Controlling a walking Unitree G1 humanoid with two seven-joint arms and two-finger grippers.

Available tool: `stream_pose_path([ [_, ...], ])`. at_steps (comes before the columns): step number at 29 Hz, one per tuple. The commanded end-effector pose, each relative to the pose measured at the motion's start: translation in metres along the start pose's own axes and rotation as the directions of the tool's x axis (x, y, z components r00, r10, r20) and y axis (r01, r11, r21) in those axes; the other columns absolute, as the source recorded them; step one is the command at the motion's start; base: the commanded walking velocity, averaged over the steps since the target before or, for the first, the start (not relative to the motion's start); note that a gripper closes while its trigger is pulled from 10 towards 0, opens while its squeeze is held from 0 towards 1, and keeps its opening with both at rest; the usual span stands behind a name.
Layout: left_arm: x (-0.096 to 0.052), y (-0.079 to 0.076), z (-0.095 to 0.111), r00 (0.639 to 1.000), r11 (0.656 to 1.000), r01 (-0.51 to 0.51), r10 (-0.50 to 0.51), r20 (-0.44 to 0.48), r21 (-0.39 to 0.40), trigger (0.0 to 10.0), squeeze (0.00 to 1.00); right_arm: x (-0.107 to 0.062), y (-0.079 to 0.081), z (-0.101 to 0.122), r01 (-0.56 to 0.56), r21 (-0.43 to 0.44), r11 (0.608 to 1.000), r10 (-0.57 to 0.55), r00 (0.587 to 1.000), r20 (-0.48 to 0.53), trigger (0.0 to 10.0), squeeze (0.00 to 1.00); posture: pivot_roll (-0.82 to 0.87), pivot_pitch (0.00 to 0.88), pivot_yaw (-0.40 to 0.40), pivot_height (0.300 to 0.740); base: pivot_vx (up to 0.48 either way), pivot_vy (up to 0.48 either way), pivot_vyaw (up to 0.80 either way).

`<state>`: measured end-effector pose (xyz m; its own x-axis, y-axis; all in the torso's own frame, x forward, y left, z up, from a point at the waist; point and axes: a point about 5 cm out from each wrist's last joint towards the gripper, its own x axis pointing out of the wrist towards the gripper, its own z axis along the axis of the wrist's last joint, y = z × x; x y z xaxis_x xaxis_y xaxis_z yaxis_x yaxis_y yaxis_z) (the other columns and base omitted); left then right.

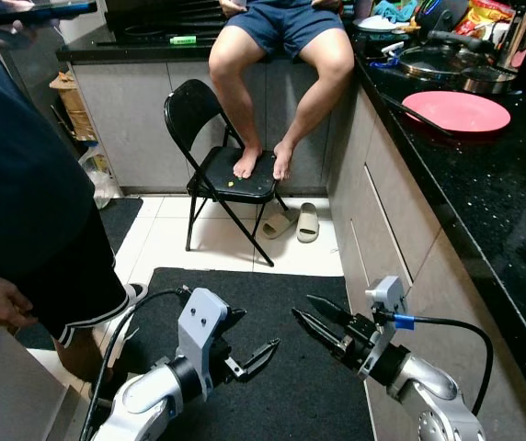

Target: Kitchen organization

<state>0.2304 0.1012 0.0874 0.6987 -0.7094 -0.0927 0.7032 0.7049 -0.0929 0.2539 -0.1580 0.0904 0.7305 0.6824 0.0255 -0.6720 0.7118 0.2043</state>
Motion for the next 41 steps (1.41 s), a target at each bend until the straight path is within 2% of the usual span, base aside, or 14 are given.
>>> stream_pose_path([
  [1,-0.0008,0.0015,-0.0035,1.0,1.0,0.004,-0.005,-0.011,-0.007,10.0,0.0,-0.0045,-0.0047,-0.003,0.038,0.03,0.999,-0.038,0.999,-0.001,10.0,0.0,-0.01,0.0,0.024,0.74,0.382,0.0,0.0],
  [4,-0.0011,0.0017,-0.0041,1.0,1.0,0.01,-0.01,-0.014,-0.013,10.0,0.0,-0.0042,-0.0054,-0.0036,0.046,0.041,0.998,-0.046,0.999,0.0,10.0,0.0,-0.01,0.0,0.026,0.74,0.387,0.0,0.0],
  [13,-0.0018,0.0015,-0.0056,1.0,1.0,0.019,-0.019,-0.018,-0.021,10.0,0.0,-0.0043,-0.0043,-0.0048,0.046,0.044,0.998,-0.046,0.999,-0.001,10.0,0.0,-0.01,0.0,0.027,0.74,0.398,0.0,-0.8],
  [22,-0.0002,0.0004,-0.0049,0.999,0.999,0.031,-0.031,-0.016,-0.02,10.0,0.0,-0.0048,-0.0051,-0.003,0.049,0.045,0.998,-0.05,0.999,0.012,10.0,0.0,-0.01,0.0,0.027,0.74,0.423,0.0,0.0],
  [25,0.0006,-0.0013,-0.0048,0.999,0.999,0.043,-0.043,-0.022,0.006,10.0,0.0,-0.0051,-0.0047,-0.0022,0.041,0.041,0.998,-0.042,0.999,0.017,10.0,0.0,-0.01,0.0,0.026,0.74,0.431,0.0,0.0],
  [27,0.0007,-0.0013,-0.0048,0.999,0.999,0.043,-0.043,-0.022,0.004,10.0,0.0,-0.0053,-0.0013,-0.0009,0.011,0.014,1.0,-0.011,1.0,0.024,10.0,0.0,-0.01,0.0,0.026,0.74,0.433,0.0,0.0],
  [36,0.0003,-0.0006,-0.0045,0.999,0.999,0.04,-0.04,-0.022,0.006,10.0,0.0,-0.005,0.0004,-0.001,-0.009,0.037,0.999,0.008,1.0,0.03,10.0,0.0,-0.01,0.0,0.027,0.74,0.432,0.0,0.74],
  [41,0.0,-0.0004,-0.0047,0.999,0.999,0.041,-0.041,-0.023,0.008,10.0,0.0,-0.0052,-0.0021,-0.001,0.013,0.053,0.999,-0.015,0.999,0.034,10.0,0.0,-0.01,0.0,0.028,0.74,0.431,0.0,0.0],
])
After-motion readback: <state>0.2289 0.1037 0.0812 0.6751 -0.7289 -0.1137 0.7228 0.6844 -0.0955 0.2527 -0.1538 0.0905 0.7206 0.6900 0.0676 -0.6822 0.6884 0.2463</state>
